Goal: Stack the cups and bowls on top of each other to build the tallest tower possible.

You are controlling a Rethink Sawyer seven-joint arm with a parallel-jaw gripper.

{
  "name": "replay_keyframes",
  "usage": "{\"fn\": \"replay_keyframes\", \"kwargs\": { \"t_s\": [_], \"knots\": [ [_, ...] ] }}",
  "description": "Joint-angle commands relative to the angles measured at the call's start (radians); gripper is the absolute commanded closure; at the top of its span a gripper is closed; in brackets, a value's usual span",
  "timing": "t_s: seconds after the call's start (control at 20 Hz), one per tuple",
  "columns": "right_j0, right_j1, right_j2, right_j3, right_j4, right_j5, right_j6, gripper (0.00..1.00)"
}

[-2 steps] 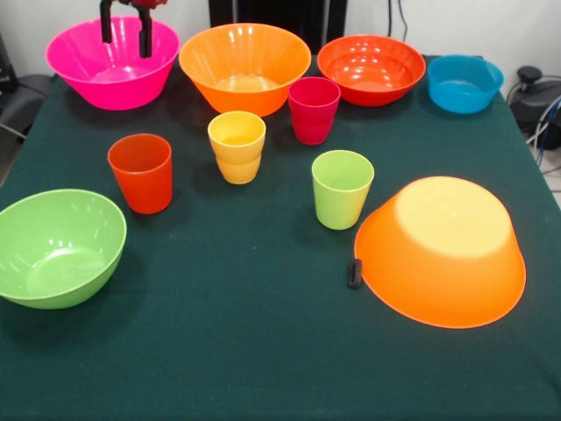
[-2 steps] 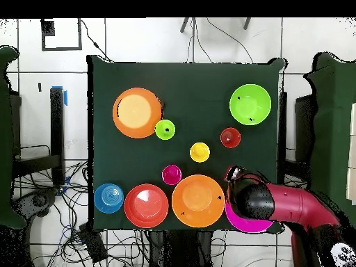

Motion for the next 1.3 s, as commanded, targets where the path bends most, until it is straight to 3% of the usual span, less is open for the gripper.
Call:
{"fn": "replay_keyframes", "kwargs": {
  "t_s": [0.05,1.0,1.3],
  "knots": [
    [0.060,0.088,-0.020,-0.035,0.042,-0.084,0.156,0.00],
    [0.085,0.110,-0.045,-0.048,0.105,-0.098,0.103,0.00],
    [0.084,0.154,-0.055,-0.070,0.094,-0.136,0.096,0.00]
  ]
}}
